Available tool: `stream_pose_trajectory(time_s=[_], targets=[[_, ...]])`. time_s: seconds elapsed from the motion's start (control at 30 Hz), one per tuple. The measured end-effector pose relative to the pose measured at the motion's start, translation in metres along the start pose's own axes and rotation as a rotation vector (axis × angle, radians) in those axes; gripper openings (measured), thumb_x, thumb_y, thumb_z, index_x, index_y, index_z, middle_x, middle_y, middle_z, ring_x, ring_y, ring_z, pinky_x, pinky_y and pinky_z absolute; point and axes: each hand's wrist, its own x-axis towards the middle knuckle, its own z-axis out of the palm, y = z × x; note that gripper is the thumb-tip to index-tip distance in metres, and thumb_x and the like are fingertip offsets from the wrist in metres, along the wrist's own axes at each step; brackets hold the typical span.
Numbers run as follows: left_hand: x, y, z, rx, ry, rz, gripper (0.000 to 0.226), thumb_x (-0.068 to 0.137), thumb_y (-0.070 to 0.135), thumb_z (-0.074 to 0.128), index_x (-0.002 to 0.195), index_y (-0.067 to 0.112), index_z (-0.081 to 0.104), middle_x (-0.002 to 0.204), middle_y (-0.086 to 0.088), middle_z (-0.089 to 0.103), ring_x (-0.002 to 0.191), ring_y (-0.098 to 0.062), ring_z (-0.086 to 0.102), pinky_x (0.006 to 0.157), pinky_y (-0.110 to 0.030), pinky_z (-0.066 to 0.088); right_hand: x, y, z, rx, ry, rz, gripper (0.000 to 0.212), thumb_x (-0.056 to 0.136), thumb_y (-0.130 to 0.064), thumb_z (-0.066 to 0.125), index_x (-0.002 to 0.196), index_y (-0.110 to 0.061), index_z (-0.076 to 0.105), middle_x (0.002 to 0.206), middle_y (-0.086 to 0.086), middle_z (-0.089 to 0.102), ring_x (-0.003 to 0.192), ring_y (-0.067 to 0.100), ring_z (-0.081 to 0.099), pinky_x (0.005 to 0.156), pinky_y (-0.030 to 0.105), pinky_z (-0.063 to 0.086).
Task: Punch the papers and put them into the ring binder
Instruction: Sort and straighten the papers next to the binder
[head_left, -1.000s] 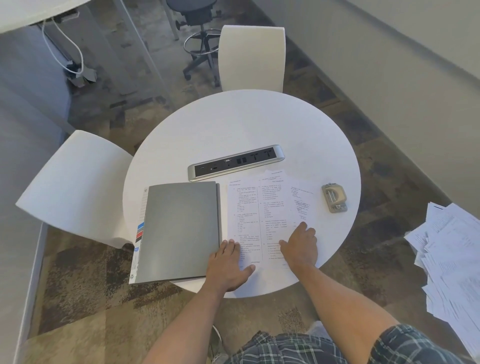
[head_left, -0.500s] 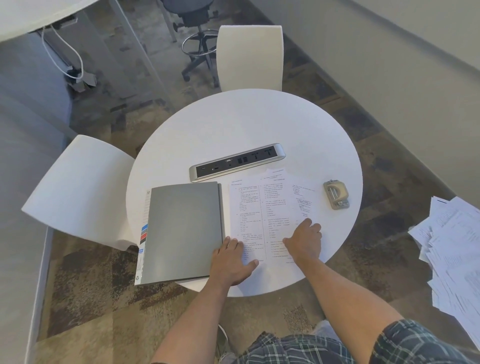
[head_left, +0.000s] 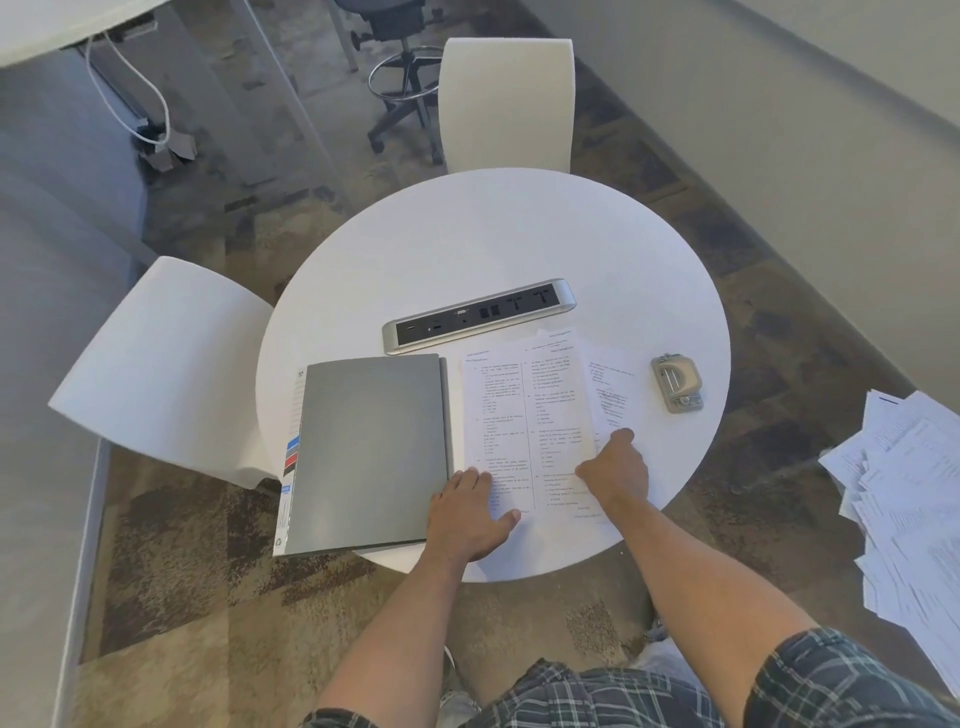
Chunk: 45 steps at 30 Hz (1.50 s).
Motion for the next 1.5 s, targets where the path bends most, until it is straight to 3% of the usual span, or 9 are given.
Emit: stream_pose_trajectory(time_s=[0.17,0.33,0.53,0.77,1.03,1.27,1.37,1.5], targets=[[0.002,0.0,-0.004,-0.001,0.011,0.001,0.075,0.091,0.068,0.044,0.149,0.019,0.041,0.152,0.0,0.042,0.142,-0.023,0.036,0.111,-0.045,0.035,-0.003,-0.003,-0.002,-0.051,0.016,-0.011,0.06,0.076,-0.02,0.077,0.123,-0.008,0.042,0.12,0.014,0.055,0.113,0.034,0.055,0.088,0.047,0.056],[0.002,-0.001,-0.004,-0.004,-0.01,0.008,0.076,0.092,0.067,0.044,0.151,0.02,0.037,0.156,0.0,0.038,0.145,-0.023,0.034,0.112,-0.046,0.036,-0.003,0.0,-0.002,-0.035,-0.035,-0.029,0.061,0.077,-0.026,0.078,0.128,-0.014,0.046,0.125,0.01,0.054,0.117,0.03,0.053,0.095,0.045,0.052],[0.004,-0.003,-0.005,-0.001,0.005,0.009,0.072,0.09,0.068,0.044,0.144,0.022,0.045,0.143,0.002,0.048,0.132,-0.022,0.045,0.105,-0.043,0.045,-0.022,-0.012,0.005,-0.173,0.054,0.003,0.069,0.079,-0.033,0.08,0.13,-0.008,0.04,0.126,0.016,0.049,0.113,0.035,0.055,0.085,0.042,0.052],[0.003,-0.003,-0.004,0.007,0.004,0.004,0.075,0.092,0.068,0.043,0.151,0.021,0.04,0.155,0.001,0.04,0.142,-0.023,0.037,0.11,-0.044,0.042,-0.031,-0.027,0.011,-0.049,0.062,0.065,0.059,0.082,-0.023,0.072,0.129,-0.007,0.037,0.126,0.019,0.052,0.108,0.039,0.06,0.086,0.045,0.055],[0.005,-0.005,-0.002,0.023,0.0,0.011,0.076,0.093,0.067,0.042,0.153,0.021,0.038,0.159,0.0,0.035,0.146,-0.025,0.032,0.113,-0.045,0.039,-0.029,-0.026,0.006,0.042,0.052,0.103,0.063,0.087,-0.032,0.07,0.133,-0.005,0.038,0.127,0.017,0.055,0.113,0.039,0.059,0.092,0.048,0.054],[0.006,-0.005,-0.003,0.042,-0.005,0.01,0.075,0.093,0.067,0.041,0.152,0.022,0.039,0.158,0.002,0.035,0.144,-0.024,0.034,0.111,-0.044,0.041,-0.029,-0.03,0.009,0.197,-0.008,0.152,0.06,0.09,-0.036,0.072,0.13,-0.004,0.041,0.123,0.014,0.064,0.108,0.034,0.065,0.077,0.037,0.05],[0.005,-0.005,-0.005,0.042,-0.018,0.013,0.074,0.094,0.066,0.042,0.154,0.022,0.037,0.161,0.001,0.032,0.146,-0.025,0.031,0.113,-0.046,0.04,-0.032,-0.034,0.013,0.15,-0.035,0.117,0.066,0.086,-0.037,0.076,0.132,-0.007,0.039,0.125,0.012,0.061,0.111,0.034,0.063,0.077,0.037,0.05],[0.004,-0.009,-0.003,0.028,-0.025,0.018,0.074,0.095,0.063,0.044,0.156,0.022,0.034,0.163,0.001,0.029,0.148,-0.026,0.028,0.114,-0.046,0.037,-0.041,-0.029,0.015,-0.129,0.037,0.084,0.073,0.077,-0.032,0.082,0.131,-0.011,0.039,0.13,0.012,0.046,0.12,0.032,0.05,0.086,0.045,0.05]])
